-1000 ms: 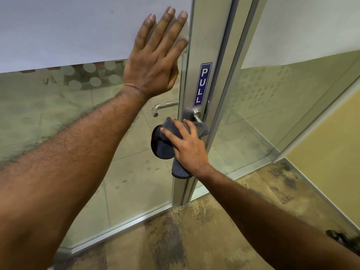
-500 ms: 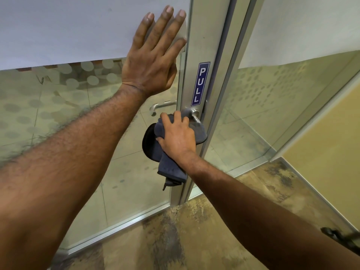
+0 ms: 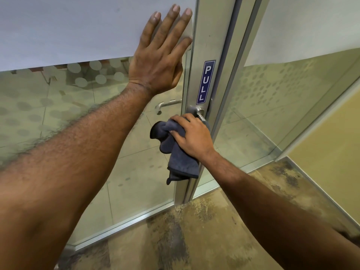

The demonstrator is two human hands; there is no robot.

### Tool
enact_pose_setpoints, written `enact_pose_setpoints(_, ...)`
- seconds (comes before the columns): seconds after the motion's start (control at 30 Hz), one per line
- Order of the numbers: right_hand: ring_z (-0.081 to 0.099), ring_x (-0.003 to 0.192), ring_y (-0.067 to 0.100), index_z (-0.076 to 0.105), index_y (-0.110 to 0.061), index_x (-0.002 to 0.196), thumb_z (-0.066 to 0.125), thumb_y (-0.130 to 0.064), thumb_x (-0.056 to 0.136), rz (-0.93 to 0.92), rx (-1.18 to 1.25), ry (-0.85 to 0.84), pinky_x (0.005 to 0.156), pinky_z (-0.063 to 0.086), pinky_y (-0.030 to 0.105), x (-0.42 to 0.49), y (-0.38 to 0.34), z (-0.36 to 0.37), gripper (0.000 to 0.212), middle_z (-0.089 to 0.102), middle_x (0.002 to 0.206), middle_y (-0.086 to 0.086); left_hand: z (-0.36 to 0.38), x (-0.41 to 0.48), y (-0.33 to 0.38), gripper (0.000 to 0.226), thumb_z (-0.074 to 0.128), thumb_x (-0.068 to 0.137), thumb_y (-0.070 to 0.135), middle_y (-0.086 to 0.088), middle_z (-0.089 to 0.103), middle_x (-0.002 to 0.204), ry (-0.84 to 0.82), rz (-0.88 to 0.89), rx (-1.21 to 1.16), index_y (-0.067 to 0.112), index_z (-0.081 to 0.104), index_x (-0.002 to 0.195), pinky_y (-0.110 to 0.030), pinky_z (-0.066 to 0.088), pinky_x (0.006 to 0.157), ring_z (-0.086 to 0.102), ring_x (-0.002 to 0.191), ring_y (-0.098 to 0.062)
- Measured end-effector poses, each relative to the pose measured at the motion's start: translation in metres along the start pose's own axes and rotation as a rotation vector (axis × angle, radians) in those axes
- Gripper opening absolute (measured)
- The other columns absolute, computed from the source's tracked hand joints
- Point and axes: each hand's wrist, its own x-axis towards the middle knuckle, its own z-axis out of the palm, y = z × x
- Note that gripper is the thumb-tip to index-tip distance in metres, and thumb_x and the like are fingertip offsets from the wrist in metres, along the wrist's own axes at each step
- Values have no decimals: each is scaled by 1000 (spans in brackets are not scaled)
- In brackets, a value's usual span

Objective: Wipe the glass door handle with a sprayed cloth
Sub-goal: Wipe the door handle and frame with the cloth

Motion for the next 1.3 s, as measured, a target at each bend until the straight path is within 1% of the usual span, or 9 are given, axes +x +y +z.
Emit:
enact_pose_setpoints(0.13,62,96,28,60,-26,122,61,-52,85,150,-173,-71,74,54,38,19,-24,6,45,63,110,5,-1,0,-1,40,43,96,24,-15,35,160,-7,0,3,14,58,132,-53,20,118,34,146,-38)
enact_pose_setpoints(0.27,52,111,33,47,-23,138,79,-27,76,31,-302,-32,59,53,34,-4,-26,21,69,49,131,10,-1,-1,-1,39,40,99,25,-15,34,160,-6,0,-1,14,58,132,-53,21,118,33,147,-38)
enact_pose_setpoints(0.43,34,138,37,36,-33,148,79,-19,78,-196,-223,69,75,60,39,-38,14,30,84,27,156,9,-1,0,-1,40,39,99,25,-15,32,161,-31,-5,-13,13,57,133,-53,19,119,31,148,-37)
enact_pose_setpoints(0.6,37,133,28,44,-34,139,74,-42,82,44,-23,150,83,55,37,-22,17,21,64,40,143,3,-1,0,0,38,43,97,24,-15,36,160,-5,1,6,14,60,129,-53,22,118,34,146,-37)
enact_pose_setpoints(0.73,46,119,28,51,-34,129,71,-60,76,106,-146,14,80,55,40,0,1,16,62,51,126,2,0,0,-1,37,43,96,24,-15,36,159,7,3,4,14,59,129,-53,21,117,35,146,-38)
enact_pose_setpoints(0.97,31,138,38,42,-30,143,75,-19,82,-31,-146,62,82,58,40,-30,-5,30,71,32,154,10,1,-1,-1,38,42,98,25,-15,34,161,-1,-2,-6,13,57,131,-53,19,118,33,147,-38)
enact_pose_setpoints(1.13,30,144,31,37,-34,148,72,-22,84,-219,-56,83,89,56,36,-45,32,21,74,28,158,6,0,0,0,40,39,99,27,-15,31,162,-30,-7,-14,14,56,133,-52,16,119,29,149,-37)
enact_pose_setpoints(1.2,29,145,30,36,-34,148,71,-23,85,-154,7,121,97,49,33,-43,43,19,72,27,159,4,0,0,0,41,40,99,27,-15,32,162,-28,-3,-3,14,56,133,-52,16,119,30,148,-37)
enact_pose_setpoints(1.3,24,148,24,38,-32,148,66,-22,89,101,337,193,110,34,28,-40,49,24,67,24,161,2,-1,1,0,41,40,99,28,-15,34,161,-24,-4,5,14,56,133,-52,17,118,32,147,-37)
